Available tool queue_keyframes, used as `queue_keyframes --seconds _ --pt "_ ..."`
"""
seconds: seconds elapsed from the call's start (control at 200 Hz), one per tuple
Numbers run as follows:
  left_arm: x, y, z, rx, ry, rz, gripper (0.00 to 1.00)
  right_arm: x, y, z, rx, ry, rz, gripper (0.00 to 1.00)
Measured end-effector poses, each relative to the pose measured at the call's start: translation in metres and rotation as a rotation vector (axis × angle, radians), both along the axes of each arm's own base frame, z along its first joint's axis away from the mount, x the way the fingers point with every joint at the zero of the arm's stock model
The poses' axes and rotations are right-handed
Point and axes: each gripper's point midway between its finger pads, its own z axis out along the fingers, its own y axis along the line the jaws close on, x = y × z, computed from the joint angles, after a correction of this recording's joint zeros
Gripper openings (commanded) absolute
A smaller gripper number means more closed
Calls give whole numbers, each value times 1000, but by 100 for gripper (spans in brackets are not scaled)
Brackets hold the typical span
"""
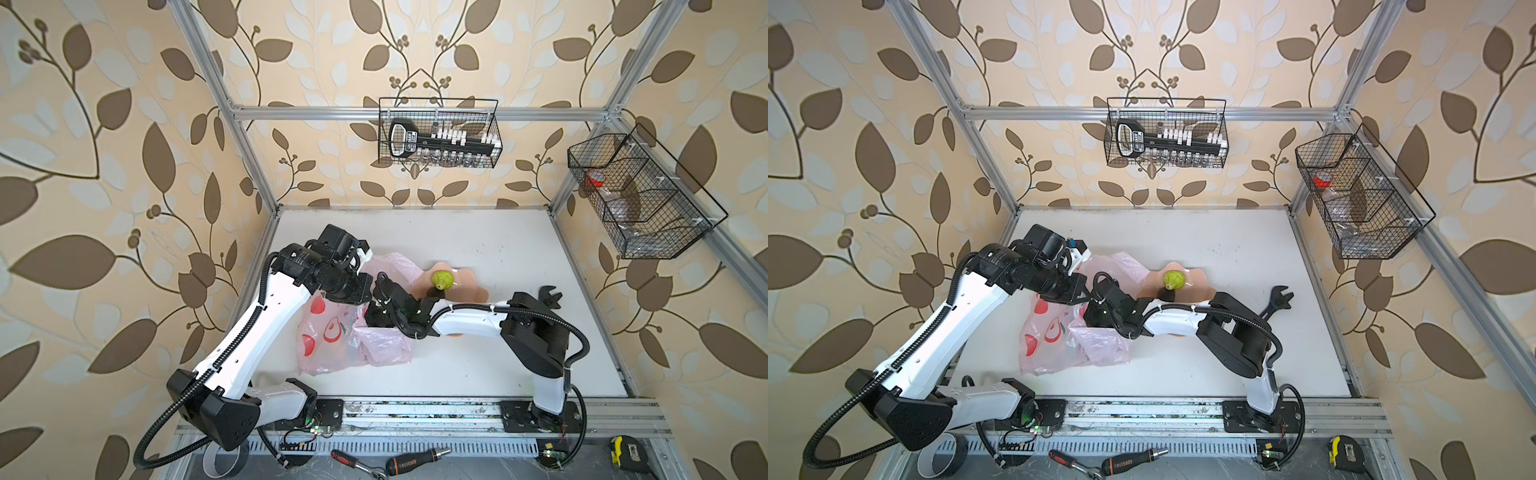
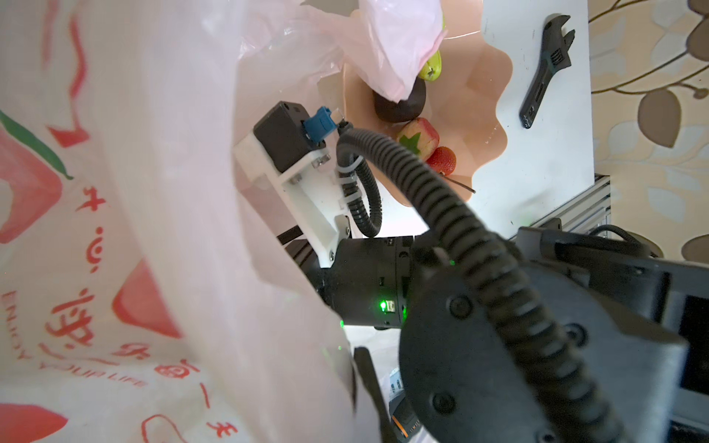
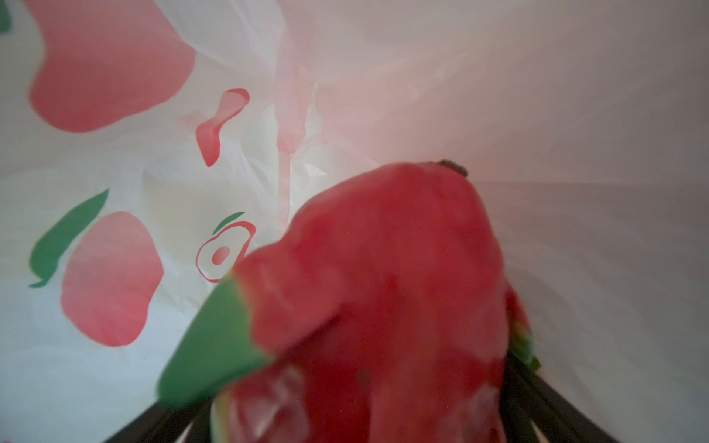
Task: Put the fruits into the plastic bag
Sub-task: 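Lower the dragon fruit down into the pink bag with the right gripper, then open the right gripper and withdraw it from the bag toward the plate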
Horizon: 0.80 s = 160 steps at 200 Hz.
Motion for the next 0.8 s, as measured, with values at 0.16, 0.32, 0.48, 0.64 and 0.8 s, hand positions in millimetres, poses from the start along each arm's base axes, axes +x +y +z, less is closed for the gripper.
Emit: queue_keyframes --seconds 0.16,0.32,0.48,0.64,0.8 --pt "-2 1 2 -4 -9 0 0 3 -8 6 -17 -11 2 100" --pt "-4 2 3 -7 -15 1 0 8 -17 18 -5 -26 -9 100" --pt "-7 3 2 -6 -14 2 0 9 -15 38 45 -52 4 100" --pt "-8 4 3 -9 -20 2 0 4 -6 51 104 -53 36 100" --pt "-8 4 3 -8 -19 2 0 0 -1 59 147 -47 62 100"
